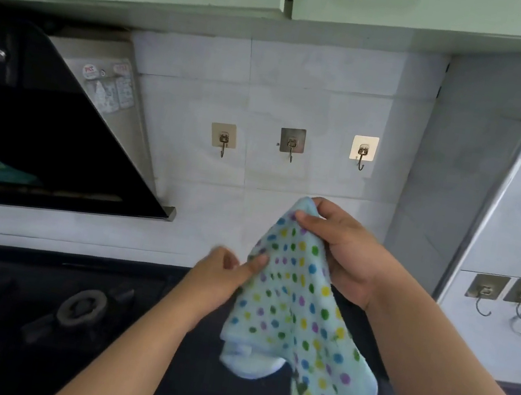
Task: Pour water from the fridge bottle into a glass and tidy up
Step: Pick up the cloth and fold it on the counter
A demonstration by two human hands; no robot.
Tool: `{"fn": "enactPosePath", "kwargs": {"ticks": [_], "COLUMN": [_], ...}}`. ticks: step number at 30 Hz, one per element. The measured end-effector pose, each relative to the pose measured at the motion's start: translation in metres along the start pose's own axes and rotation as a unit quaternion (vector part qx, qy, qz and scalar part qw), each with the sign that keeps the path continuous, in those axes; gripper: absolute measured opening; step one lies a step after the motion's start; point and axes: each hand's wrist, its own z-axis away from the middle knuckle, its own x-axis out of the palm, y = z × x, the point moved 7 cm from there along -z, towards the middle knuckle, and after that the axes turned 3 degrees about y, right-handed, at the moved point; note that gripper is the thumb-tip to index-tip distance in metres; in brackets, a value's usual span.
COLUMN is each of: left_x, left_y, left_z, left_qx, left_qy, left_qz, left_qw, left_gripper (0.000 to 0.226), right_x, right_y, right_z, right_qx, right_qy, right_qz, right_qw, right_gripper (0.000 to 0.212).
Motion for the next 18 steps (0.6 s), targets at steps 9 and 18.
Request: {"fn": "enactPosePath", "kwargs": {"ticks": [9,18], "left_x": [0.088,0.057], "left_y": [-0.078,-0.033], "left_z": [0.015,-0.018], "left_qx": [-0.159,0.022], "left_qy": [-0.188,-0.116], "left_qz": [0.072,0.290], "left_qw": [0.966,0.950], "left_gripper": [0.097,0.079], "right_x": [-0.003,-0.023], "right_y": [0.001,-0.022], "right_z": [0.001,0.014], "right_qx": [-0.059,-0.092], "right_qy": [0.052,0.094], "right_qz": [0.098,0.030], "right_qw": [0.992,0.991], "right_gripper": [0.010,0.016]}}
